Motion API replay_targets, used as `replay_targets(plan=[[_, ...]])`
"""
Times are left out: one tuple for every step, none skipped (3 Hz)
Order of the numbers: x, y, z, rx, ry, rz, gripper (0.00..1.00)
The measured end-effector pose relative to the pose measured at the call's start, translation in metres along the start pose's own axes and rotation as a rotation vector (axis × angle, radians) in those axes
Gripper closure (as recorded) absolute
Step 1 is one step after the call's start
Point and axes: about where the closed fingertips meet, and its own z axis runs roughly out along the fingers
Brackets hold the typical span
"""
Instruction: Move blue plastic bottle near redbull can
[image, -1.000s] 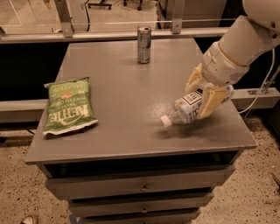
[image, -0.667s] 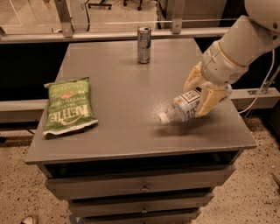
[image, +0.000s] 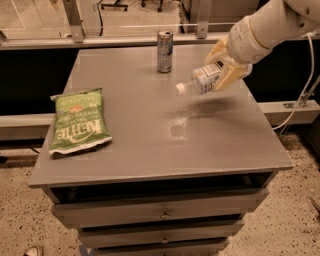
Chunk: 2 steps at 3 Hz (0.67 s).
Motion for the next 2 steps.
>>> replay_targets(plan=[[0.006,-0.050,0.004,0.097,-0.014,-0.036,1.00],[0.007,-0.082,0.036,0.140,-0.048,-0.048,1.00]])
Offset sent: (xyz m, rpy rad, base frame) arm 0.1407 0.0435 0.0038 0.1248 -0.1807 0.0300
